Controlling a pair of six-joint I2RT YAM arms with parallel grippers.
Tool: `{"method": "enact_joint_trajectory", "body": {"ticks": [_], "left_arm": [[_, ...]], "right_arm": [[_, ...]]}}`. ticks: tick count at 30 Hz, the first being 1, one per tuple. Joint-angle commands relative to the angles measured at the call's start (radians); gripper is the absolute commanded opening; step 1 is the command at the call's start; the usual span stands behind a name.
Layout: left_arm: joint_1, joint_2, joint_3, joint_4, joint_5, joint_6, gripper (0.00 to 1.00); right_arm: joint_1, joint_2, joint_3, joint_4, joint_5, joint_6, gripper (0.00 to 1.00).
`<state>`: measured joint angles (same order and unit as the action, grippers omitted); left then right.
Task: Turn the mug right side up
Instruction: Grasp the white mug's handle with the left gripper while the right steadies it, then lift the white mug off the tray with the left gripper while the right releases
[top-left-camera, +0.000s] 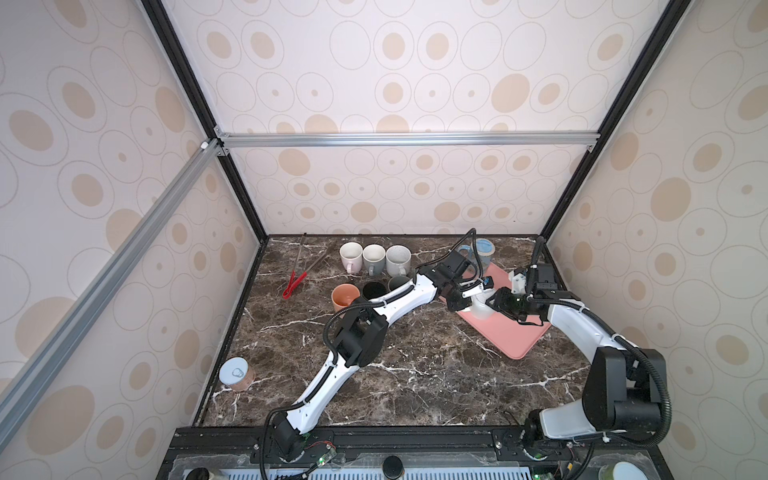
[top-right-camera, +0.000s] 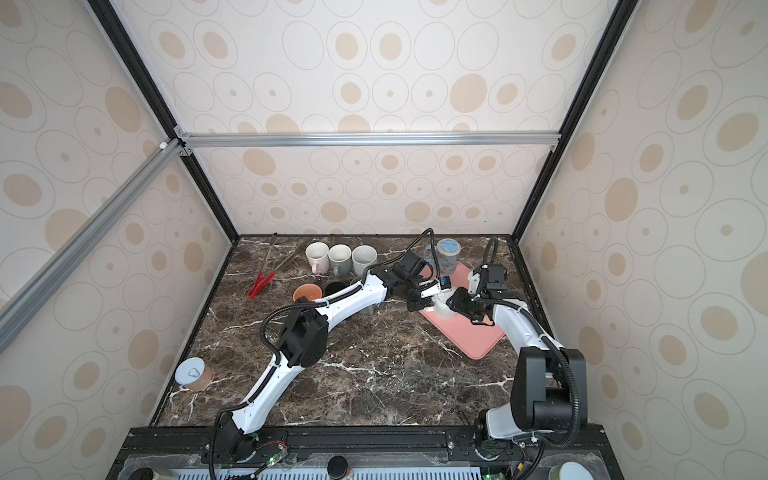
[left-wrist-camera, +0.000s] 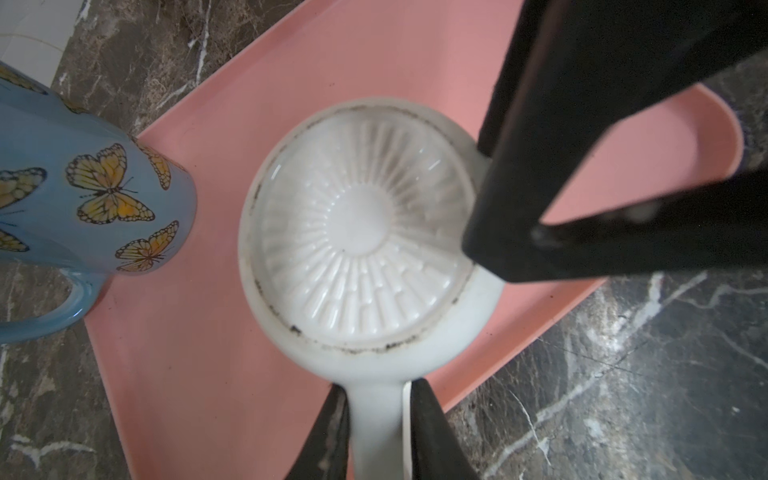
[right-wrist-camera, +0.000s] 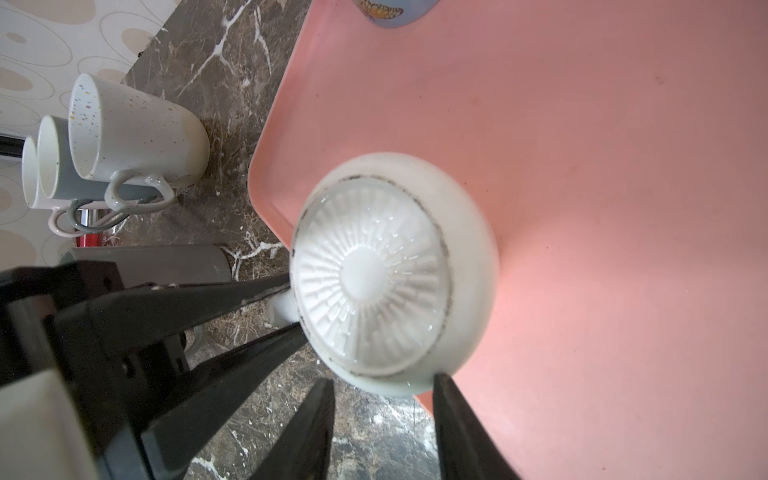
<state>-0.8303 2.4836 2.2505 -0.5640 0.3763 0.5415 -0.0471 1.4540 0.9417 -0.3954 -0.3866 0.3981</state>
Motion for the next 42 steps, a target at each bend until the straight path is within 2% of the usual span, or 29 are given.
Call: {"method": "enact_joint_trajectory", "body": {"ticks": [1,6,12,18,22,25,29,30,36,38,42], "left_arm": [[0.002,0.024,0.041,-0.017,0.024,0.0,0.25],[0.002,0.024,0.042,-0.01,0.033,-0.005,0.01],[0.003,0.005,0.032,0.033,0.008,-0.058,0.0],[0.009,-0.063,-0.062,0.17,-0.023,-0.193,0.0],[0.045,-0.102,-0.122,0.274,0.036,-0.35,0.0],[0.072,-0.148,-0.222,0.417,0.085,-0.528,0.0],[0.086,-0.204,-0.341,0.588,0.088,-0.743,0.0],[0.09,-0.216,-0.369,0.633,0.127,-0.791,0.0],[0.144,-0.301,-0.613,1.097,0.23,-1.138,0.0],[0.153,-0.315,-0.644,1.173,0.245,-1.199,0.0],[0.155,-0.342,-0.657,1.213,0.252,-1.229,0.0]], "right_arm": [[-0.006,-0.019,-0.007,0.006,-0.012,0.009,0.43],[-0.005,-0.029,-0.009,0.008,-0.011,0.013,0.43],[-0.005,-0.068,0.003,-0.004,-0.002,0.013,0.44],[-0.006,-0.121,0.004,-0.008,0.016,0.026,0.46],[-0.006,-0.163,-0.007,-0.003,0.028,0.042,0.46],[-0.007,-0.191,-0.016,0.01,0.029,0.055,0.47],[-0.018,-0.217,-0.045,0.057,-0.007,0.1,0.47],[-0.027,-0.22,-0.054,0.072,-0.024,0.117,0.47],[-0.059,-0.221,-0.075,0.142,-0.116,0.206,0.47],[-0.06,-0.225,-0.08,0.16,-0.131,0.226,0.47],[-0.06,-0.239,-0.095,0.2,-0.152,0.267,0.47]]}}
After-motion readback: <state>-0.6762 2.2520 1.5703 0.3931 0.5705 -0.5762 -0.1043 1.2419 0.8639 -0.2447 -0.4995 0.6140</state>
